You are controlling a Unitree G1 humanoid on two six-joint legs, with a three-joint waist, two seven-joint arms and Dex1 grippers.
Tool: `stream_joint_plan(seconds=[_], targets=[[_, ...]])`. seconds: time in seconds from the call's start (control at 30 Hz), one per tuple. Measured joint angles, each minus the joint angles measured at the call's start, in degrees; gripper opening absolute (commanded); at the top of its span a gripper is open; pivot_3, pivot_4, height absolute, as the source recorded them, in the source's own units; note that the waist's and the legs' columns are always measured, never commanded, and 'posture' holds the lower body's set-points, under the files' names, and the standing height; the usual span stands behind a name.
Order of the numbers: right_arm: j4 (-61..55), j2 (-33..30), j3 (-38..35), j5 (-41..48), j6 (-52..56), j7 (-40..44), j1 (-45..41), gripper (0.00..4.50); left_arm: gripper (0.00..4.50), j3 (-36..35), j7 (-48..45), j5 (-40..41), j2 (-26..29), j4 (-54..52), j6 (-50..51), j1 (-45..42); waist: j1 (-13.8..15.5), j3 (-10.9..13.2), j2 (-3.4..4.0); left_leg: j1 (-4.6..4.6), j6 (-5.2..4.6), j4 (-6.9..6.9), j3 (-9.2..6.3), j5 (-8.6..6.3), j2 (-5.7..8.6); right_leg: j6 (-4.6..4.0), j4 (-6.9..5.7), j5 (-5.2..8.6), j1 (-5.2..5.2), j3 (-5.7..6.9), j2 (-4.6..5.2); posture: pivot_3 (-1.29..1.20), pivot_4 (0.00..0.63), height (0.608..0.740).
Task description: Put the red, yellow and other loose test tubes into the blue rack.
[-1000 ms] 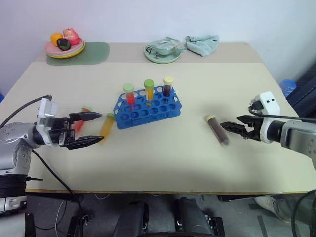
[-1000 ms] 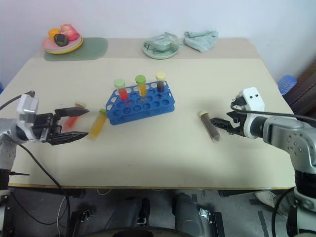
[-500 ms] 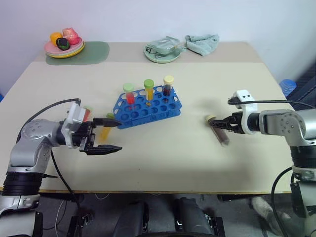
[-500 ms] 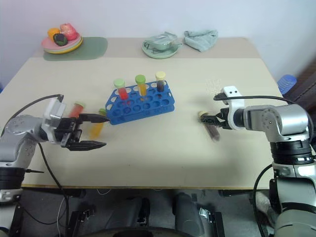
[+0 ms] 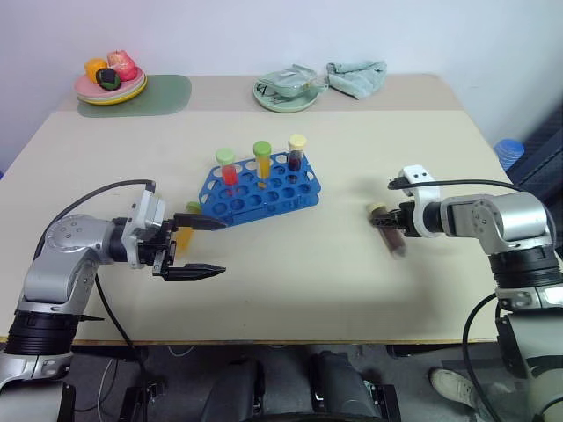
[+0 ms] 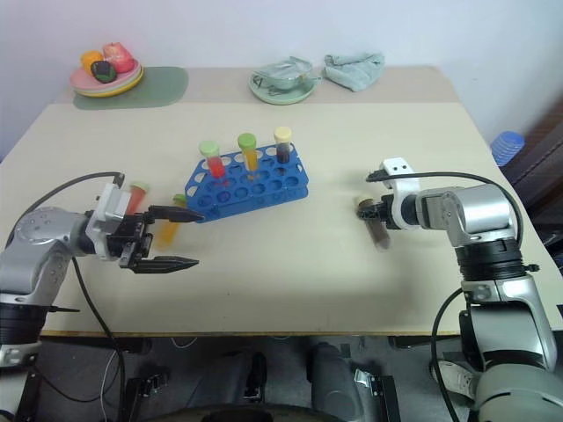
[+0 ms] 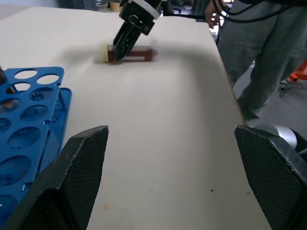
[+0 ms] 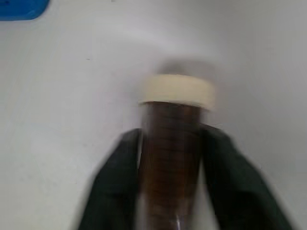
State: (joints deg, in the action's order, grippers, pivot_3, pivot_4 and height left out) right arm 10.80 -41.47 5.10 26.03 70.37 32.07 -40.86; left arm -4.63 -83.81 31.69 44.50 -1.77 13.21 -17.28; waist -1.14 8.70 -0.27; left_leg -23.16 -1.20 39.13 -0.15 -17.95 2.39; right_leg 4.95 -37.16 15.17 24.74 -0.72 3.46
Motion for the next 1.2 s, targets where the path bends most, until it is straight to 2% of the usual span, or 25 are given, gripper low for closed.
stream_joint_plan(seconds=[0.2,0.3,0.37,0.5,0.73,0.9,1.03,1.2], targets=[[-2.1,0.9,-0.6,-0.7,-0.2,1.0,0.3,0.78,4.31,-0.1,2.4,0.1,-0.3,-1.4,0.4,1.2,0.0,0.0,0.02,-0.01,0.00,0.00,0.00,0.00,0.00,0.00,-0.02,0.00,0.03,0.00,0.00,0.00,0.150,0.740],[-10.5,6.3,-7.6,4.4,-2.6,1.9,1.0,0.78,4.31,-0.8,4.4,0.3,-0.9,-1.7,0.7,2.2,-0.1,0.1,0.09,-0.15,0.06,-0.01,0.00,0.03,0.00,0.00,-0.09,-0.01,0.22,-0.01,-0.03,0.00,0.150,0.740],[-16.3,11.2,-11.9,7.1,-8.7,2.1,1.0,0.78,4.31,-1.6,6.0,0.3,-1.6,-1.5,0.7,3.3,0.1,0.1,0.09,-0.15,0.15,-0.03,-0.02,0.09,0.00,0.01,-0.10,-0.01,0.22,0.00,-0.06,0.00,0.150,0.740],[-20.1,19.0,-14.0,6.9,-21.9,0.4,1.6,0.78,4.31,-3.7,10.1,0.1,-3.9,0.5,-0.9,4.0,0.5,0.0,0.04,-0.14,0.15,0.06,-0.02,0.09,0.03,0.02,-0.09,-0.01,0.14,0.02,-0.05,0.00,0.150,0.740],[-4.0,30.5,-10.1,-5.8,-53.0,-4.1,2.0,0.78,4.31,-6.3,16.5,-0.9,-8.0,3.1,-4.7,4.7,-0.1,0.0,0.05,-0.12,0.47,0.04,-0.02,0.27,0.07,0.02,-0.16,-0.02,0.20,0.01,-0.08,0.00,0.150,0.740],[10.1,35.4,-9.0,-11.8,-70.7,-6.9,0.0,0.78,4.31,-7.5,18.7,-0.3,-8.8,1.8,-4.6,6.9,-1.0,0.0,0.06,-0.12,0.56,0.04,-0.02,0.33,0.06,0.02,-0.26,-0.01,0.24,0.01,-0.12,0.00,0.150,0.740],[15.9,37.9,-8.7,-13.9,-80.9,-7.6,-0.5,0.78,4.31,-7.8,20.0,0.2,-9.0,0.4,-4.6,8.2,-1.4,0.0,0.07,-0.09,0.58,0.04,-0.03,0.34,0.06,0.02,-0.31,-0.01,0.23,0.00,-0.12,0.00,0.150,0.740],[20.4,40.6,-8.7,-14.0,-87.8,-7.1,-0.6,0.78,4.31,-8.1,20.5,0.8,-9.0,0.1,-4.6,9.5,-1.6,0.0,0.07,-0.01,0.62,0.04,-0.03,0.36,0.06,0.01,-0.41,-0.01,0.22,-0.02,-0.13,0.00,0.150,0.740]])
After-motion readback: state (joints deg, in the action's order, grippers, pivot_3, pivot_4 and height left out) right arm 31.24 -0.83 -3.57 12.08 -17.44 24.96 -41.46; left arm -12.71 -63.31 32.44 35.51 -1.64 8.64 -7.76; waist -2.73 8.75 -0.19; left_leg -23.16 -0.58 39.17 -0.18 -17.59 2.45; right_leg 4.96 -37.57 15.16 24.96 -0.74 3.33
